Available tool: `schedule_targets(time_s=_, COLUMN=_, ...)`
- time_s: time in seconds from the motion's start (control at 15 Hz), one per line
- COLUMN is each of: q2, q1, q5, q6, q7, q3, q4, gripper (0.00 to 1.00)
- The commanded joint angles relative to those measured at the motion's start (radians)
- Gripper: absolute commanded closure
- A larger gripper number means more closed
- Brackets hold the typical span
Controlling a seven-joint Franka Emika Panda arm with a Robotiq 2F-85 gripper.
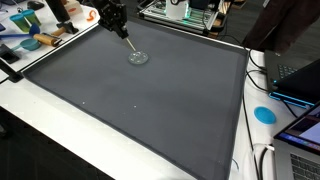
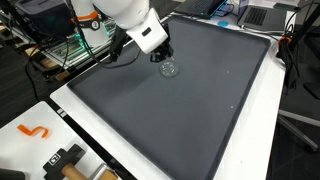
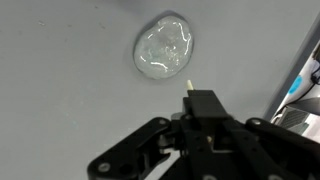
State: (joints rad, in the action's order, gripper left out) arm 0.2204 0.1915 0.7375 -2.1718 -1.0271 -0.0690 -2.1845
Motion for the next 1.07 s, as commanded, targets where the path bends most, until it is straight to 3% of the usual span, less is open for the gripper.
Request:
schedule_targets(time_s=0.0, q2=0.023, q1=0.019, q5=0.030, q6=0.022, q7=-0.041, q3=-0.003, q4=0.018, gripper=0.97)
schedule_targets(time_s=1.0, q2=0.001, q1=0.003, q5=0.001, q6=0.022, q7=0.028, q3=0.002, q4=0.025, gripper=0.97)
